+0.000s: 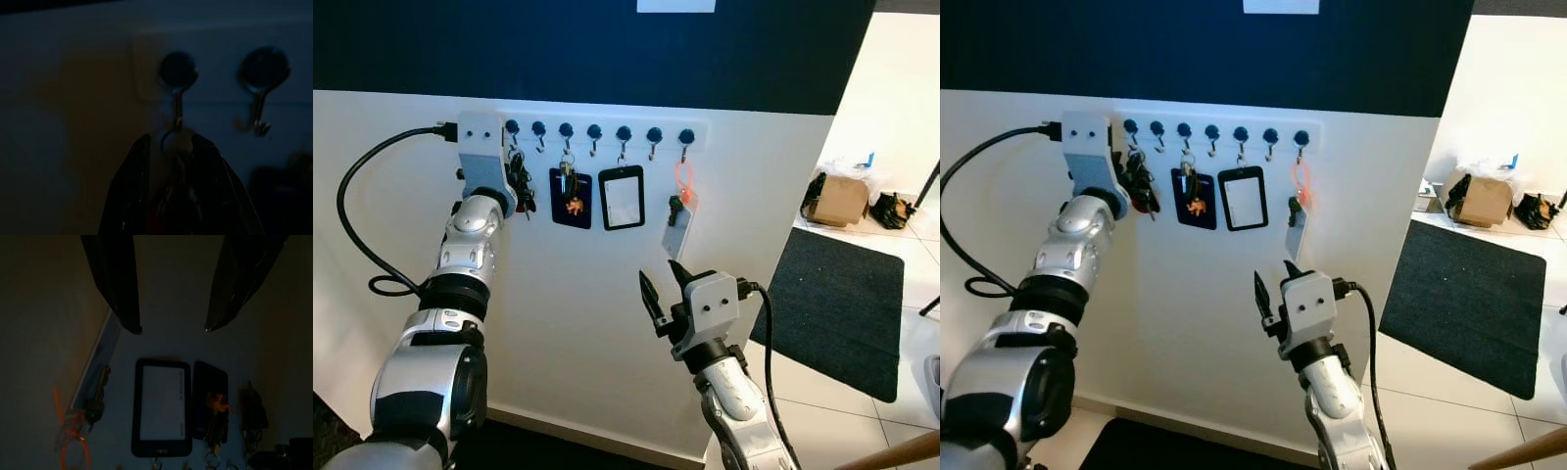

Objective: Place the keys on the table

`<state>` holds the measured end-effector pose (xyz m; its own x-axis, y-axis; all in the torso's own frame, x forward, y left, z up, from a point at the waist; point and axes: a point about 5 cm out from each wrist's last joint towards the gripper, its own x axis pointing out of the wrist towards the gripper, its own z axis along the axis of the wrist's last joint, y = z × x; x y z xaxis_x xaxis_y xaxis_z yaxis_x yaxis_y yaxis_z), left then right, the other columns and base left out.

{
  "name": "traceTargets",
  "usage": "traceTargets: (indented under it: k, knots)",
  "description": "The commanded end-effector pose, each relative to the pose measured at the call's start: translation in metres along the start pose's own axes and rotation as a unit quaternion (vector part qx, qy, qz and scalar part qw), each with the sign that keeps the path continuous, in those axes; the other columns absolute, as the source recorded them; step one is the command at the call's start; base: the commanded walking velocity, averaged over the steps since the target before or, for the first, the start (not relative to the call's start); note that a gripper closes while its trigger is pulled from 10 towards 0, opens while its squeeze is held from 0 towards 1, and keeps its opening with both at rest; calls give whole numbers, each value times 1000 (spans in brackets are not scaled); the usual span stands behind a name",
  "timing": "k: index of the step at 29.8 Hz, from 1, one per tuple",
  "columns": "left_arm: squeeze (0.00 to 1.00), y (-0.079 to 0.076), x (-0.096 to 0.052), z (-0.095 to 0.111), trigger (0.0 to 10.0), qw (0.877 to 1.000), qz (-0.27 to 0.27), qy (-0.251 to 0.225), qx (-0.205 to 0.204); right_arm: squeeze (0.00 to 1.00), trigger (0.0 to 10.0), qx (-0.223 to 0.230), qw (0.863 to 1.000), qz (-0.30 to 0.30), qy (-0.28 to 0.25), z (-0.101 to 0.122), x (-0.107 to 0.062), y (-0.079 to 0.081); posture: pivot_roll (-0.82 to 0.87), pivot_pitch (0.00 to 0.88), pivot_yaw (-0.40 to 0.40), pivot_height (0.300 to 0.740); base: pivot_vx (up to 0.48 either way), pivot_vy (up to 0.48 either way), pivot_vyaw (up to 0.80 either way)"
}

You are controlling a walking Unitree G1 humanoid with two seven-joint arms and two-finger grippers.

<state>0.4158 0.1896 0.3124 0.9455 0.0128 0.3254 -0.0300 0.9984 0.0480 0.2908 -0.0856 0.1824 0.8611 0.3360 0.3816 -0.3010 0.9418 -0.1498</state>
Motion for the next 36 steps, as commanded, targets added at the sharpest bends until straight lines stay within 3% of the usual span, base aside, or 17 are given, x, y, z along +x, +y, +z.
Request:
traceTargets:
  k: [1, 6, 7, 9, 10, 11, 12, 13, 16, 17, 19, 20, 36]
  knots:
    - [0, 7, 2, 5, 9804, 1000, 4, -7, 12, 0, 10000, 4, 1000, 1, 4, 0, -2, 3, -20, 130, 57, 740, 0, 0, 0]
    - [0, 8, 2, 1, 9451, 1000, 8, -1, 14, 0, 10000, 3, 1000, -2, 6, 0, -4, 2, -24, 135, 60, 740, 0, 0, 0]
    - [0, 9, 2, 1, 8353, 1000, 9, -1, 15, 0, 10000, 3, 1000, -2, 6, 0, -4, 2, -24, 136, 60, 740, 0, 0, 0]
    - [0, 9, 2, 1, 8353, 1000, 9, -1, 15, 0, 10000, 3, 1000, -2, 6, 0, -4, 2, -24, 136, 60, 740, 0, 0, 0]
    - [0, 10, 2, 1, 7176, 1000, 11, 0, 16, 0, 10000, 3, 1000, -2, 7, 0, -4, 2, -24, 136, 60, 740, 0, 0, 0]
    - [0, 11, 2, 1, 7020, 1000, 12, 1, 17, 0, 10000, 3, 1000, -2, 7, 0, -4, 2, -24, 136, 60, 740, 0, 0, 0]
    - [0, 12, 2, 1, 6118, 1000, 14, 1, 19, 0, 10000, 3, 1000, -2, 7, 0, -4, 2, -25, 136, 60, 740, 0, 0, 0]
    - [0, 12, 2, 1, 6118, 1000, 14, 1, 19, 0, 10000, 3, 1000, -2, 7, 0, -4, 2, -25, 136, 60, 740, 0, 0, 0]
    - [0, 15, 2, 0, 6745, 1000, 18, 0, 24, 0, 10000, 1, 1000, -2, 9, 0, -4, 1, -24, 135, 60, 740, 0, 0, 0]
    - [0, 16, 2, 0, 8353, 1000, 18, -1, 26, 0, 10000, 1, 1000, -2, 10, 0, -4, 1, -24, 134, 60, 740, 0, 0, 0]
    - [0, 16, 2, -1, 8353, 999, 18, -1, 27, 0, 10000, 2, 1000, -2, 10, 0, -4, 1, -24, 134, 60, 740, 0, 0, 0]
    - [0, 17, 2, -1, 10000, 999, 19, -1, 27, 0, 10000, 2, 1000, -2, 10, 0, -4, 2, -23, 135, 60, 740, 0, 0, 0]
    - [0, 21, -5, -16, 10000, 999, 26, 10, 40, 0, 10000, 1, 1000, 6, 12, -1, -3, 3, -13, 132, 46, 740, 0, 0, 0]
